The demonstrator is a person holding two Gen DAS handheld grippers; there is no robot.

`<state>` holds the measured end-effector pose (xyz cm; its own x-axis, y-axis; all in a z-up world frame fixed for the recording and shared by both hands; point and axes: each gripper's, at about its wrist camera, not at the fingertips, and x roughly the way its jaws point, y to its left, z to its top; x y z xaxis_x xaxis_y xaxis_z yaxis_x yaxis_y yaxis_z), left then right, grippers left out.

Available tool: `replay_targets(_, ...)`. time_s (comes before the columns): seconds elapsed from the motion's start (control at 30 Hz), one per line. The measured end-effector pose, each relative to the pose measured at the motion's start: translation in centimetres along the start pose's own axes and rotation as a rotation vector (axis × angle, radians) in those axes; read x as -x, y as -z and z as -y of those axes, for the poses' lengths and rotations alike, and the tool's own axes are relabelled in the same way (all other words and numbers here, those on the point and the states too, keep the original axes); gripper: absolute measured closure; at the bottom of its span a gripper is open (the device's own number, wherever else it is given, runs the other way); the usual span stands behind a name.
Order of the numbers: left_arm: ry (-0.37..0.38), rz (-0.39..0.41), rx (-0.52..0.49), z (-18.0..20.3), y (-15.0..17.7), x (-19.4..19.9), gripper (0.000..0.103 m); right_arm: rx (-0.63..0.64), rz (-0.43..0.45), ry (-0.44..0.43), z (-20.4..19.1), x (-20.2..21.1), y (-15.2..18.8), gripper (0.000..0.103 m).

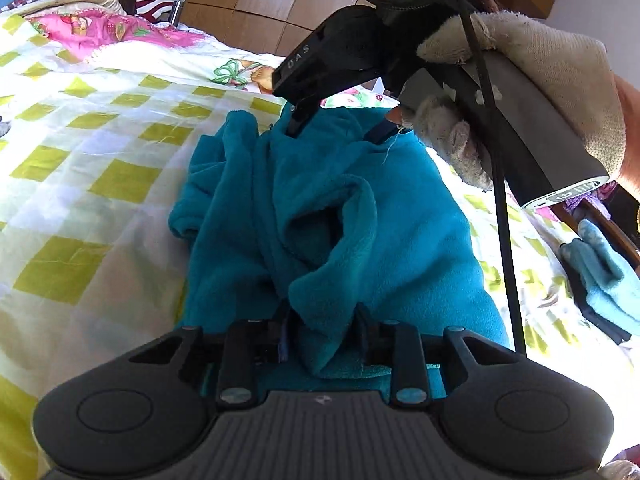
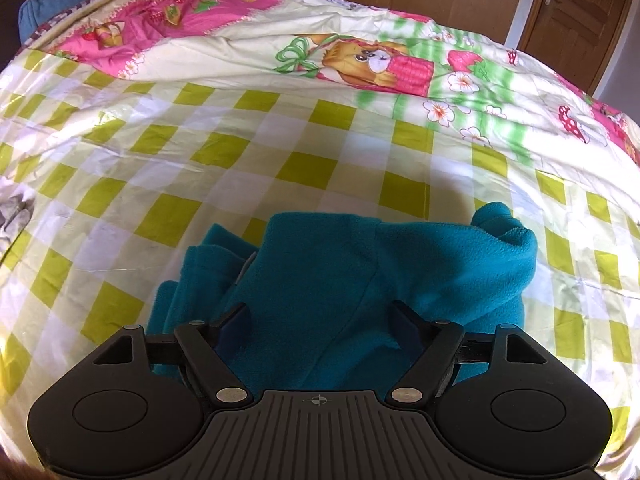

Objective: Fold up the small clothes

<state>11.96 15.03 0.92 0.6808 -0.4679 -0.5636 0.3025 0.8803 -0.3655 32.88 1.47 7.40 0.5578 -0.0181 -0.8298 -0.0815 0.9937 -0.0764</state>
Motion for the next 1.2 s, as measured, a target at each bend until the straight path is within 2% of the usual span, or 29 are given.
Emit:
replay_targets(0.1,-0.002,0.024,-0.037,0.6,0.2,0.3,0.060,-0.003,-0.032,-0.052,-0.7,0.5,0.3,0.024)
replay_targets(0.27,0.005,0.054,-0.086,1.7,0.4,0.9,0.060,0.079,-0.054,0.053,-3.0,-1.3,0.9,0.022)
replay_targets(0.43,-0.002,0.071,-0.125,2.3,0.5,1.0,0.060,0.052,-0.053,0.042,-3.4,-1.1,0.4,0.018)
replay_targets(0.6,0.008,0.088,-0.138,2.4,0.6,1.4,0.060,0.044,-0.055,0.029,-3.5,-1.1,0.6,0.019)
replay_targets(0.63,0.008,0.090,-0.141,2.4,0.6,1.4,0.060,0.043,-0.053,0.053,-3.5,-1.2,0.7,0.023)
replay_targets(0.67,0.009,0.090,-0.140,2.4,0.6,1.4,0.060,0.044,-0.056,0.069,-3.2,-1.5,0.7,0.035)
replay_targets(0.7,0.011,0.091,-0.138,2.4,0.6,1.4,0.060,0.038,-0.061,0.072,-2.9,-1.8,0.7,0.040)
replay_targets(0.73,0.011,0.093,-0.137,2.2,0.6,1.4,0.060,0.018,-0.069,0.066,-2.4,-1.9,0.7,0.051)
replay_targets(0.77,0.008,0.097,-0.137,2.2,0.6,1.4,0.060,-0.012,-0.074,0.050,-1.8,-1.8,0.7,0.066)
replay_targets(0.83,0.006,0.116,-0.127,2.1,0.6,1.7,0.062,-0.076,-0.066,0.001,-0.5,-0.8,0.5,0.079)
replay_targets(0.87,0.013,0.129,-0.116,2.0,0.5,2.0,0.064,-0.102,-0.052,-0.020,0.2,0.0,0.5,0.082)
replay_targets(1.03,0.063,0.209,-0.051,1.7,-0.4,4.1,0.068,-0.173,0.044,-0.089,2.8,5.0,0.5,0.084)
replay_targets(1.2,0.100,0.278,0.071,0.3,-1.4,7.0,0.068,-0.172,0.131,-0.179,1.6,9.0,-0.4,0.084)
